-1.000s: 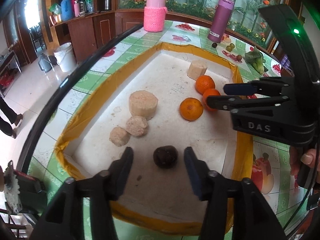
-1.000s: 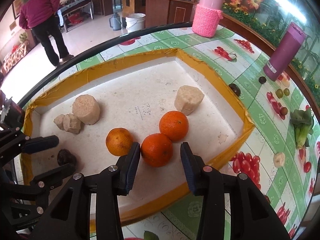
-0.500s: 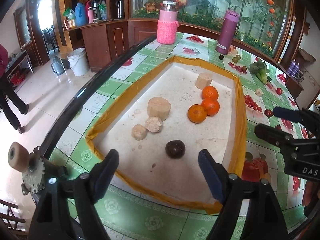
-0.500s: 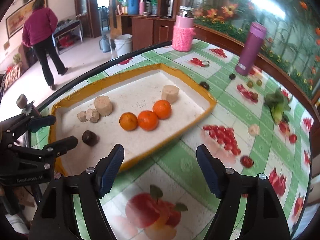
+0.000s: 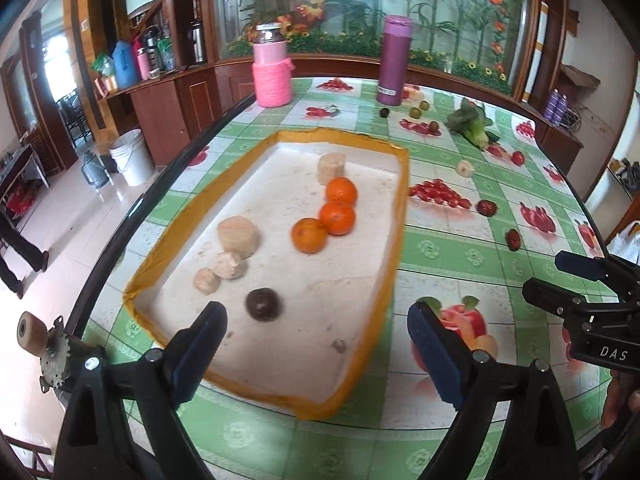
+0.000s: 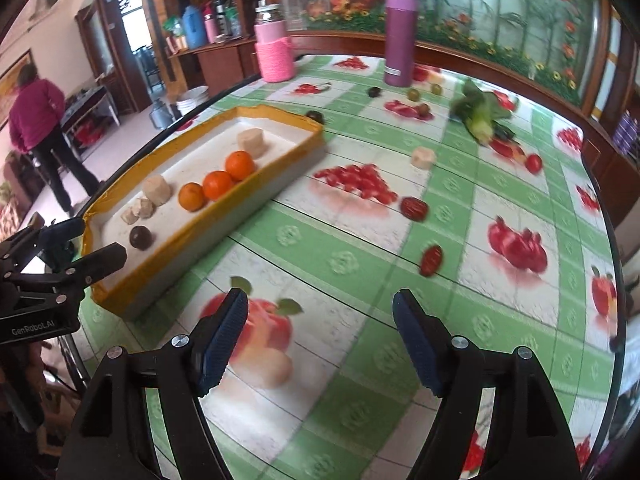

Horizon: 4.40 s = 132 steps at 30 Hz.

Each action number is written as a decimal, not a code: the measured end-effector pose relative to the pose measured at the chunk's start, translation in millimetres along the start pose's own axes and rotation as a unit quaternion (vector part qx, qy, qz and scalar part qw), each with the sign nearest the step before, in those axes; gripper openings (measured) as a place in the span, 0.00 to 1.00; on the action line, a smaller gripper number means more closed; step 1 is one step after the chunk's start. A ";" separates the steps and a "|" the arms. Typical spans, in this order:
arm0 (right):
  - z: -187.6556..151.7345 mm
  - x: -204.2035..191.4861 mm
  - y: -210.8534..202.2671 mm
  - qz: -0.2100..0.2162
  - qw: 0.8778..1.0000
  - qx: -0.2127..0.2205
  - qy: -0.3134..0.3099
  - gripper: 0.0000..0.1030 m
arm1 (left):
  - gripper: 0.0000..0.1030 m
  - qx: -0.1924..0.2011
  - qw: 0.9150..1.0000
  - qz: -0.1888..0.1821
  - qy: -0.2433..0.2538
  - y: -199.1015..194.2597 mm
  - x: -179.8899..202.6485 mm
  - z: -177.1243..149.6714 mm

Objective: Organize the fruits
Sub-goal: 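Withdraw both tools from the tray toward the red dates, then grasp a red date with the right tool while the left tool grasps another red date, then carry both red dates over the white tray and open both tools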

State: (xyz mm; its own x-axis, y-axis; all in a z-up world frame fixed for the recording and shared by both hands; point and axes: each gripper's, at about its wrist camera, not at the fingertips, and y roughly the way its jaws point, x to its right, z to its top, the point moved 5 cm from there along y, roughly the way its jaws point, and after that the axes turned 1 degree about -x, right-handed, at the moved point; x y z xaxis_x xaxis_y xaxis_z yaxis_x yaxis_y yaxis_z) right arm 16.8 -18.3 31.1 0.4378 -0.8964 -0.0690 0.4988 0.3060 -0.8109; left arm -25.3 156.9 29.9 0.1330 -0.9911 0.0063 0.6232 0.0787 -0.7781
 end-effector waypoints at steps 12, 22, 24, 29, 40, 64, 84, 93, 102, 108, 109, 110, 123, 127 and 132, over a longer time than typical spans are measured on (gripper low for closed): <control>-1.9 78.3 8.4 0.000 0.997 0.004 0.072 0.73 | 0.91 -0.019 0.999 -0.020 0.037 7.8 47.8 1.7; 17.7 80.2 65.4 0.027 0.998 -0.014 0.050 0.62 | 0.91 -0.041 0.998 -0.017 0.045 17.2 62.3 -3.1; 18.5 81.0 72.5 0.030 0.998 -0.020 0.050 0.55 | 0.91 -0.043 0.998 -0.018 0.045 18.1 64.4 -2.6; 21.8 79.3 72.7 0.005 1.000 -0.018 0.018 0.27 | 0.91 -0.046 0.997 -0.023 0.050 24.6 74.5 2.5; 1.1 108.9 34.6 -0.005 1.000 0.008 0.024 0.23 | 0.92 -0.038 0.993 -0.055 0.097 64.2 143.6 52.6; -18.6 142.0 21.3 0.006 0.996 0.017 0.093 0.23 | 0.31 -0.066 0.986 -0.130 0.078 118.4 189.2 70.1; -30.7 107.1 -4.1 -0.017 0.997 0.013 0.075 0.23 | 0.32 -0.039 0.986 -0.150 0.055 25.9 127.2 20.4; -6.2 48.2 2.0 0.011 0.999 0.016 0.026 0.23 | 0.32 -0.015 0.991 -0.131 0.017 6.9 75.9 19.7; 28.7 -10.2 9.2 0.049 0.998 0.021 -0.015 0.23 | 0.32 0.000 0.995 -0.091 -0.033 -3.3 4.4 14.0; 54.4 -41.4 17.7 0.064 0.997 0.025 -0.040 0.23 | 0.31 0.003 0.997 -0.053 -0.062 -5.6 -47.9 8.0; 58.7 -45.4 19.6 0.066 0.997 0.026 -0.042 0.23 | 0.31 0.002 0.997 -0.048 -0.066 -5.1 -55.5 7.4; 62.9 -48.6 21.4 0.069 0.996 0.025 -0.043 0.23 | 0.31 0.001 0.997 -0.041 -0.069 -4.3 -63.2 6.9; 125.3 -103.6 64.8 0.114 0.991 0.009 -0.073 0.23 | 0.32 -0.022 0.996 -0.010 -0.084 29.0 -109.2 13.1; 133.8 -121.1 89.3 0.123 0.989 -0.011 -0.086 0.23 | 0.32 -0.029 0.995 -0.006 -0.094 42.9 -117.4 18.2; 136.2 -134.0 116.2 0.120 0.986 -0.036 -0.110 0.23 | 0.32 -0.037 0.995 0.000 -0.090 56.7 -117.5 20.4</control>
State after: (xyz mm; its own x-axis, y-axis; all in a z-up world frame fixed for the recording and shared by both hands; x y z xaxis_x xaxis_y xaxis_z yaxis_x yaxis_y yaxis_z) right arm 117.9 181.1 25.2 0.6925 -0.7070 -0.1434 0.3101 0.4712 -0.8257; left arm 10.2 280.0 -2.2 0.2724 -0.9554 0.1137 0.5650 0.0632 -0.8227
